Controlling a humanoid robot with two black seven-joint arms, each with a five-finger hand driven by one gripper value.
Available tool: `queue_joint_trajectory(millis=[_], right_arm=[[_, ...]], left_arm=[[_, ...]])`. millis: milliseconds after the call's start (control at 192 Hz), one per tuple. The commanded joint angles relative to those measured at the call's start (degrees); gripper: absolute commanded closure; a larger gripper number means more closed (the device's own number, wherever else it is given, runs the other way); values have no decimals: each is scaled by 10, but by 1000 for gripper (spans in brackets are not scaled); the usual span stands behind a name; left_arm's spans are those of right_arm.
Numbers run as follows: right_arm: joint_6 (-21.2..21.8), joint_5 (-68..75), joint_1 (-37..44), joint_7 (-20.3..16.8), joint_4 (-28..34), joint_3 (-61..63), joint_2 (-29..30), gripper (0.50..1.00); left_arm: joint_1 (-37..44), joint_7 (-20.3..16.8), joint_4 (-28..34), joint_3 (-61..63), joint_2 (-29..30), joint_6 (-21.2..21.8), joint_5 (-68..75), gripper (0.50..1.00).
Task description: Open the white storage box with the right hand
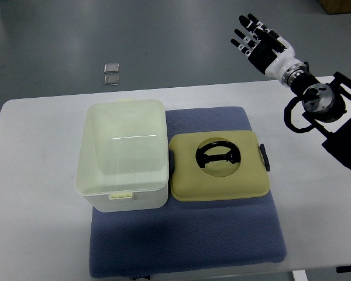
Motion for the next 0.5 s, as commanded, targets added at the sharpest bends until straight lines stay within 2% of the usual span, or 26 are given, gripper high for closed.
queue_joint_trajectory(millis=[0, 224, 496], right_arm=[[-1, 2, -7, 3, -2, 1, 23, 546], [9, 7, -16, 59, -3, 7, 27, 546], [11, 7, -46, 62, -8, 14, 27, 544]], left_arm=[[1, 1, 0, 1, 0, 0, 0, 500], [0, 1, 1, 1, 0, 1, 0, 500], [0, 1, 0, 1, 0, 1, 0, 500]])
